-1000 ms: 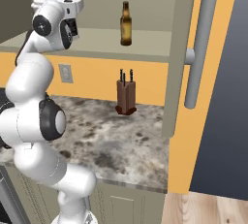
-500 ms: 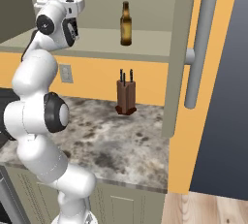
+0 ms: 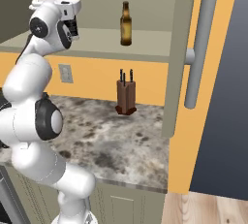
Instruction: Sort all alcoholic drinks to one cabinet, and non-alcoholic drinks to the other.
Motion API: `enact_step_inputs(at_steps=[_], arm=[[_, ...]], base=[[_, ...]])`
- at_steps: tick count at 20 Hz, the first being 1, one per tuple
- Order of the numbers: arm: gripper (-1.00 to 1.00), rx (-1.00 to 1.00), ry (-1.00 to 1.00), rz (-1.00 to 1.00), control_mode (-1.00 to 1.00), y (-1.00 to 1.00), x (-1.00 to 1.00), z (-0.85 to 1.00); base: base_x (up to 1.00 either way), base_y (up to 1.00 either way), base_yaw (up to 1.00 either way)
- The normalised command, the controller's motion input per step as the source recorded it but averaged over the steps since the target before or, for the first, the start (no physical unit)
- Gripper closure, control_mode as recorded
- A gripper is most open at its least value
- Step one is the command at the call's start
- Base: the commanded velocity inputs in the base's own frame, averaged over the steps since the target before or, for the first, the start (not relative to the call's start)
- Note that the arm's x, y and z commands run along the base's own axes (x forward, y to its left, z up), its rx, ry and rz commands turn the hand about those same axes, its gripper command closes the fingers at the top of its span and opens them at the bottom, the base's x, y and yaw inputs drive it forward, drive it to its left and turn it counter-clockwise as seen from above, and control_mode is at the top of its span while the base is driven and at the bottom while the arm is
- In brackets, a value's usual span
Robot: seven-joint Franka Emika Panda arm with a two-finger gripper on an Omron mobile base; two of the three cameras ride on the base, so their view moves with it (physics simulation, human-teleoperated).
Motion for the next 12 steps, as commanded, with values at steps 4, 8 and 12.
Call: enact_step_inputs(at_steps=[4, 8, 12], arm=[[-1.0, 0.0, 0.0, -0.03, -1.0, -0.04, -0.71, 0.03], [-1.0, -0.02, 0.0, -0.03, -1.0, -0.08, -0.86, 0.13], [-1.0, -0.03, 0.0, -0.04, -1.0, -0.07, -0.94, 0.12]], base=[[0.0, 0.0, 0.0], [0.0, 0.0, 0.0], [0.0, 0.0, 0.0]])
